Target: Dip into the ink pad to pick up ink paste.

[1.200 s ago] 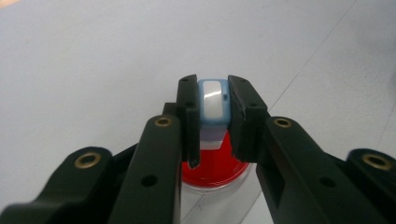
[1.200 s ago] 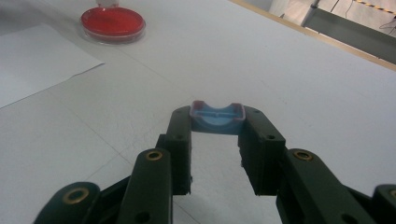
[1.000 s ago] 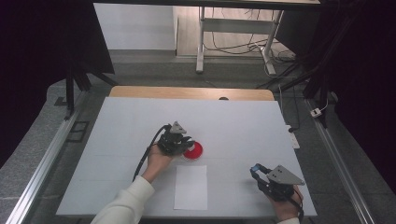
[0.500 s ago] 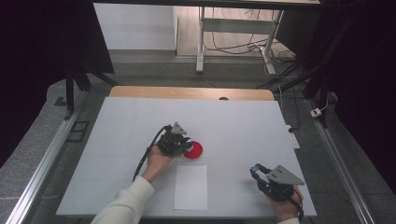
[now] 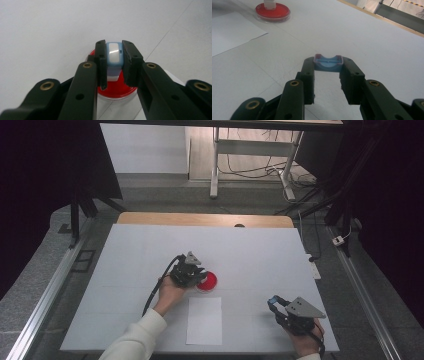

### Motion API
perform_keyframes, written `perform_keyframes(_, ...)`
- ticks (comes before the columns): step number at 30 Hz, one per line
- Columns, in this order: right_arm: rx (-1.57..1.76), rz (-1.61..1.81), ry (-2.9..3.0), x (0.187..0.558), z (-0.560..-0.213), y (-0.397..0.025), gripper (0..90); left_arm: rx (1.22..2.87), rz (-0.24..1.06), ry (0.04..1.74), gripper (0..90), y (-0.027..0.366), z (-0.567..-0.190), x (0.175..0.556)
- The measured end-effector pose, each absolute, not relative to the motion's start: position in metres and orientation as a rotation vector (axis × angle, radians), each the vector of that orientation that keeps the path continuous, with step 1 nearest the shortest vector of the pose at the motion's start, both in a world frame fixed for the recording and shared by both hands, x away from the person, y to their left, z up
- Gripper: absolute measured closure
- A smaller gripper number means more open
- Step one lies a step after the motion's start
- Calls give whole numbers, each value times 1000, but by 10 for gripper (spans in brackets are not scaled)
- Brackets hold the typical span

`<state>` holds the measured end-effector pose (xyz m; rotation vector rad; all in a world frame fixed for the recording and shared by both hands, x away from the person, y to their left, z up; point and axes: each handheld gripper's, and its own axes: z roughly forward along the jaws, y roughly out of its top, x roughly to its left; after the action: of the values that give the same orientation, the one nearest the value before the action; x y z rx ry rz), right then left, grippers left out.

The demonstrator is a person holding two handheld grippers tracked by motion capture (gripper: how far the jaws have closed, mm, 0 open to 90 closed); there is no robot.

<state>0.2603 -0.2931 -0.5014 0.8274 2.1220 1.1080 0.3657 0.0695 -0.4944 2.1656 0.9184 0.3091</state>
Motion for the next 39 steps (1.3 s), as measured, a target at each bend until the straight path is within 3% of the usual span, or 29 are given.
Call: perform_keyframes(39, 824, 1091, 2128, 260, -502, -292, 651, 2177, 315, 920, 759, 69, -499, 364)
